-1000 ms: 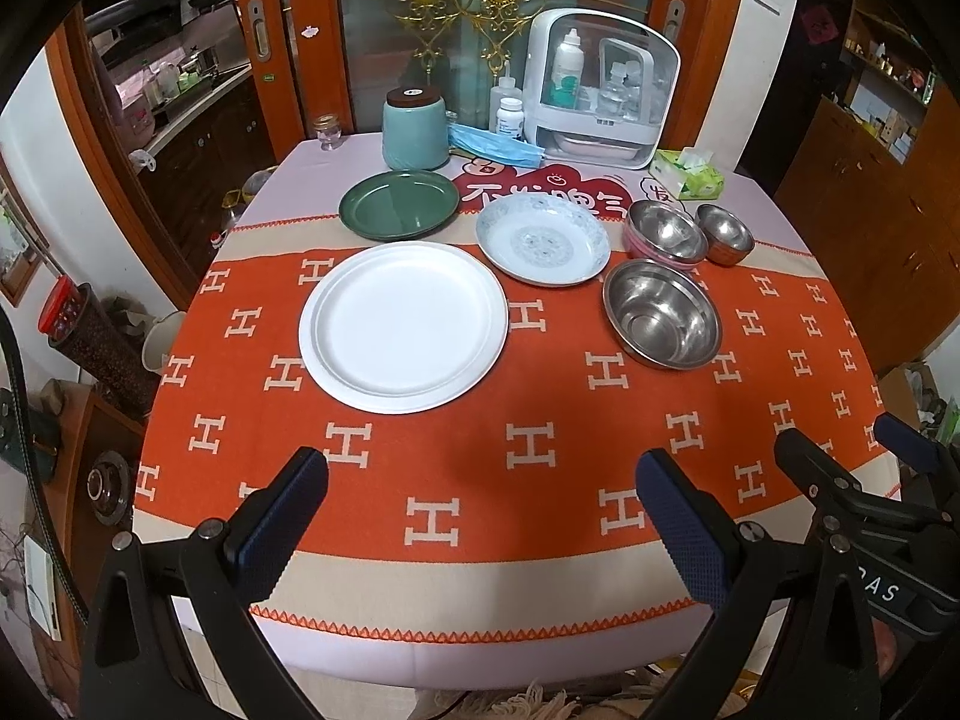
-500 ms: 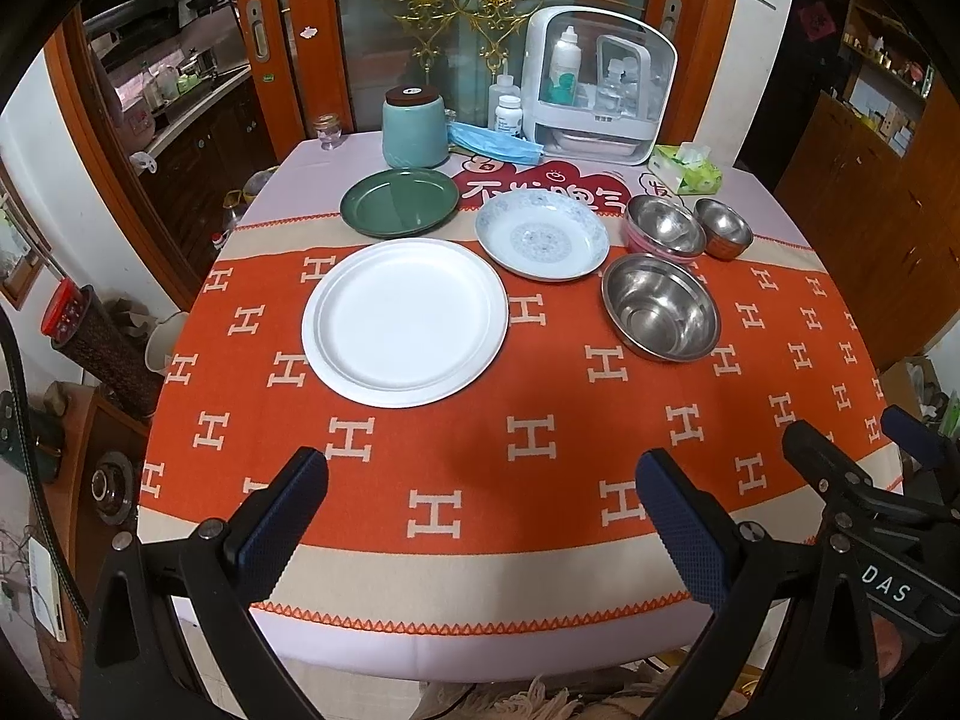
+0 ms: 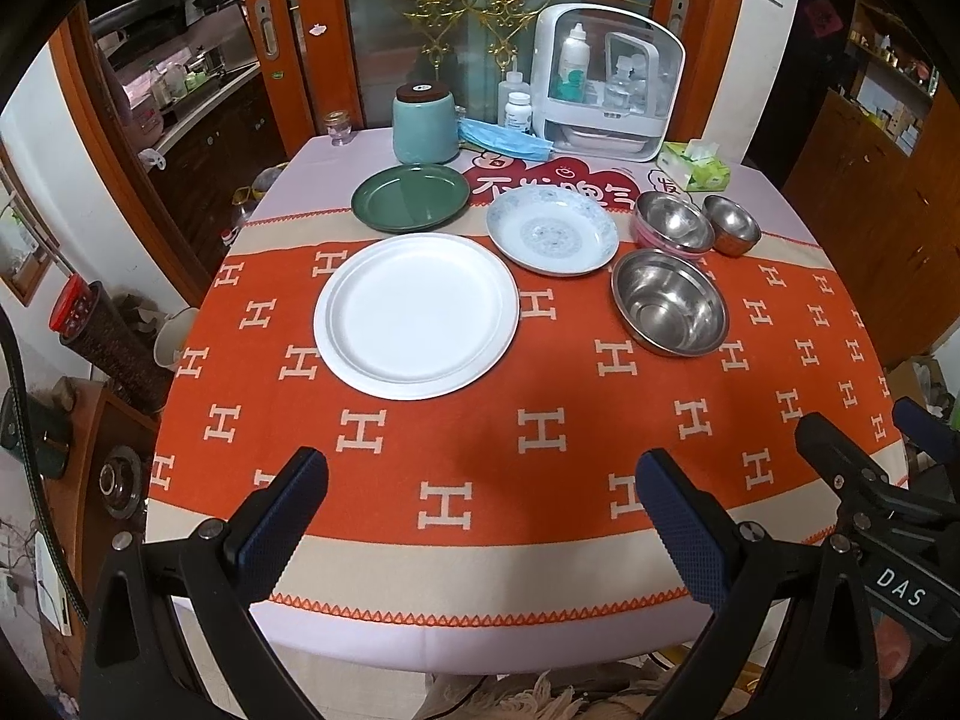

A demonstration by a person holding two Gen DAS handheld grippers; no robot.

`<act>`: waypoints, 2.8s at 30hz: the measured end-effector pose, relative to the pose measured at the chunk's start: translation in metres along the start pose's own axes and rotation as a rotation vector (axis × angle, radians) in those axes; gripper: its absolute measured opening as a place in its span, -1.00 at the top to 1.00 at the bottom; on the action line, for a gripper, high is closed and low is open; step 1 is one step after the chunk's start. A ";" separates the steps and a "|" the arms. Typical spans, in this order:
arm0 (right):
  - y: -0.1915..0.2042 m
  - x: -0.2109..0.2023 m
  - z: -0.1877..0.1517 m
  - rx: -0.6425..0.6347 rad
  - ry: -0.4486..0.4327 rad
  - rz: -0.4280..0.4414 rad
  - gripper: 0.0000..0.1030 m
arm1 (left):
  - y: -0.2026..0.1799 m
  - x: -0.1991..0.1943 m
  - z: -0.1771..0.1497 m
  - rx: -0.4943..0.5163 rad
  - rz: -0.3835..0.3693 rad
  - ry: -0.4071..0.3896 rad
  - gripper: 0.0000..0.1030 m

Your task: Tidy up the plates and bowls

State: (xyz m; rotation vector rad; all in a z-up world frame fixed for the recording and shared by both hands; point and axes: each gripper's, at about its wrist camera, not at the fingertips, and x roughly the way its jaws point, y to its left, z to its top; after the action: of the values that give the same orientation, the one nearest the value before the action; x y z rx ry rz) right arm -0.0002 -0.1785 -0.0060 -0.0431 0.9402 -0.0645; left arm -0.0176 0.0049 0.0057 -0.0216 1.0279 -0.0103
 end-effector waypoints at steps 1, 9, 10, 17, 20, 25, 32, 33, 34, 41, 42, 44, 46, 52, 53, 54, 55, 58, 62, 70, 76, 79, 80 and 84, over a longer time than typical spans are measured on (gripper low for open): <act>0.001 -0.001 0.000 -0.002 -0.003 0.000 -0.99 | 0.000 0.000 0.000 -0.001 0.001 0.001 -0.98; 0.005 -0.003 0.000 -0.012 -0.011 0.005 -0.99 | 0.005 -0.001 0.000 -0.009 0.005 0.004 -0.98; 0.005 -0.003 0.000 -0.013 -0.012 0.004 -0.99 | 0.004 -0.001 0.000 -0.008 0.005 0.004 -0.98; 0.007 -0.003 0.000 -0.013 -0.015 0.005 -0.99 | 0.004 -0.001 0.000 -0.007 0.005 0.003 -0.98; 0.010 -0.004 0.001 -0.015 -0.019 0.006 -0.99 | 0.009 -0.002 0.000 -0.010 0.005 -0.002 -0.98; 0.016 -0.003 0.005 -0.019 -0.026 0.010 -0.99 | 0.016 0.000 0.005 -0.014 0.009 -0.008 -0.98; 0.023 0.002 0.012 -0.019 -0.031 0.017 -0.99 | 0.022 0.007 0.014 -0.021 0.015 -0.010 -0.98; 0.024 0.003 0.012 -0.020 -0.031 0.019 -0.99 | 0.022 0.008 0.015 -0.020 0.015 -0.011 -0.98; 0.025 0.004 0.013 -0.021 -0.031 0.020 -0.99 | 0.024 0.010 0.017 -0.019 0.015 -0.011 -0.98; 0.038 0.019 0.025 -0.044 -0.025 0.060 -0.89 | 0.051 0.024 0.035 -0.044 0.018 -0.042 -0.98; 0.040 0.022 0.028 -0.045 -0.017 0.067 -0.86 | 0.059 0.029 0.039 -0.048 0.032 -0.050 -0.98; 0.046 0.032 0.035 -0.044 -0.003 0.087 -0.81 | 0.076 0.043 0.049 -0.057 0.070 -0.055 -0.98; 0.053 0.043 0.042 -0.048 0.002 0.089 -0.79 | 0.096 0.059 0.059 -0.066 0.085 -0.044 -0.98; 0.074 0.085 0.061 -0.057 0.037 0.133 -0.67 | 0.147 0.103 0.080 -0.090 0.107 -0.002 -0.98; 0.077 0.093 0.065 -0.056 0.049 0.143 -0.65 | 0.152 0.108 0.081 -0.093 0.108 0.001 -0.98; 0.079 0.101 0.068 -0.052 0.063 0.153 -0.61 | 0.159 0.114 0.083 -0.096 0.103 0.005 -0.98; 0.082 0.110 0.072 -0.049 0.076 0.167 -0.58 | 0.166 0.122 0.087 -0.095 0.093 0.013 -0.98; 0.092 0.136 0.081 -0.045 0.114 0.191 -0.45 | 0.178 0.145 0.095 -0.091 0.063 0.052 -0.98; 0.108 0.172 0.091 -0.061 0.168 0.233 -0.25 | 0.190 0.180 0.104 -0.097 0.010 0.113 -0.98; 0.130 0.237 0.103 -0.050 0.291 0.289 -0.08 | 0.212 0.251 0.115 -0.145 -0.094 0.236 -0.95; 0.131 0.276 0.107 0.008 0.392 0.339 0.05 | 0.224 0.280 0.122 -0.184 -0.140 0.282 -0.90; 0.129 0.293 0.108 0.039 0.434 0.350 0.14 | 0.223 0.290 0.125 -0.190 -0.171 0.310 -0.88; 0.129 0.298 0.108 0.045 0.447 0.358 0.15 | 0.223 0.293 0.125 -0.188 -0.178 0.319 -0.88; 0.127 0.313 0.109 0.068 0.488 0.364 0.23 | 0.220 0.304 0.124 -0.160 -0.184 0.358 -0.69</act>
State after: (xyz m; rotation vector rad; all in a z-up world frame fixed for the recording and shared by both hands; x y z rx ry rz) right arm 0.2768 -0.0744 -0.2025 0.2159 1.4183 0.2405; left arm 0.2457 0.2209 -0.1956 -0.2682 1.3798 -0.1025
